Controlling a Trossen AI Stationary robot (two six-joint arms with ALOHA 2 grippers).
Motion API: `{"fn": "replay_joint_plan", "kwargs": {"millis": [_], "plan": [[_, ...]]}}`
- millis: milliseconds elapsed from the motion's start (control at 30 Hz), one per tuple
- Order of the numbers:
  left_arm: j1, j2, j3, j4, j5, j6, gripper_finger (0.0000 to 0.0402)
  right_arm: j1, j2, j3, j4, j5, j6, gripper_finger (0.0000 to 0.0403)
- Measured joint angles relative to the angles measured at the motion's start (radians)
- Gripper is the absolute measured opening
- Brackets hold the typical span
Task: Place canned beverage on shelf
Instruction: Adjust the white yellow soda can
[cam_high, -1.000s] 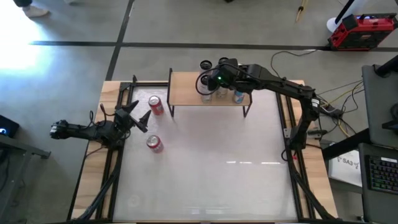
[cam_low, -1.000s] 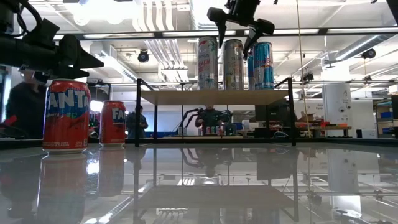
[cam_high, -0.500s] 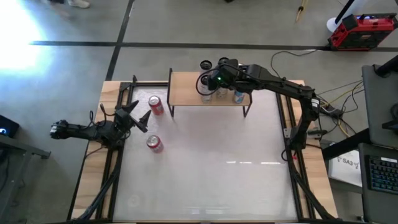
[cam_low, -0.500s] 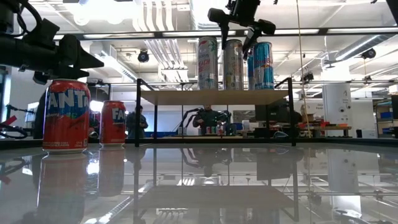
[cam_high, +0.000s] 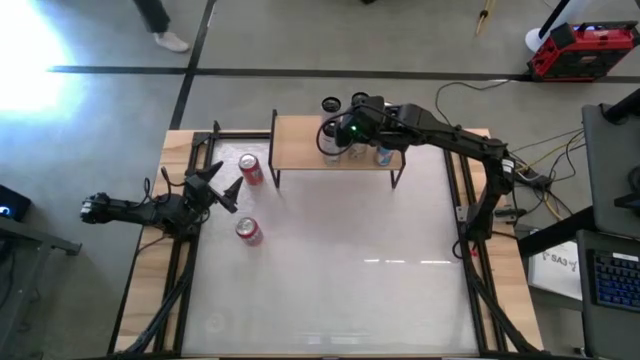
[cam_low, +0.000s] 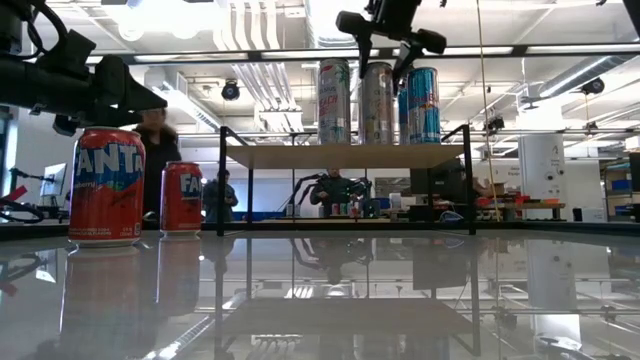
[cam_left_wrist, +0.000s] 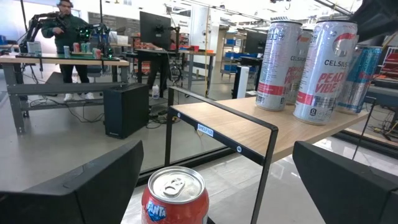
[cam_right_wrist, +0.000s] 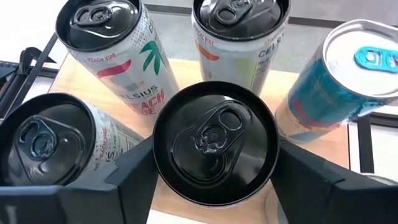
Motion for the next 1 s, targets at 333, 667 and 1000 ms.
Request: {"fn": "replay_joint_plan", "kwargs": {"millis": [333,667,1000], "plan": [[0.0,0.0,0.0,0.0,0.0,0.0,0.0398,0.031,-0.008,0.0,-0.031,-0.003,0.028,0.0241],[0.0,0.0,0.0,0.0,0.0,0.0,0.0398,0.031,-0.012,-0.001,-0.032,0.003,0.019,0.0258],[0.0,0.0,0.0,0.0,0.0,0.0,0.0398,0.038,-0.034,-0.002,-0.038,0.0,0.006,0.0312]]}}
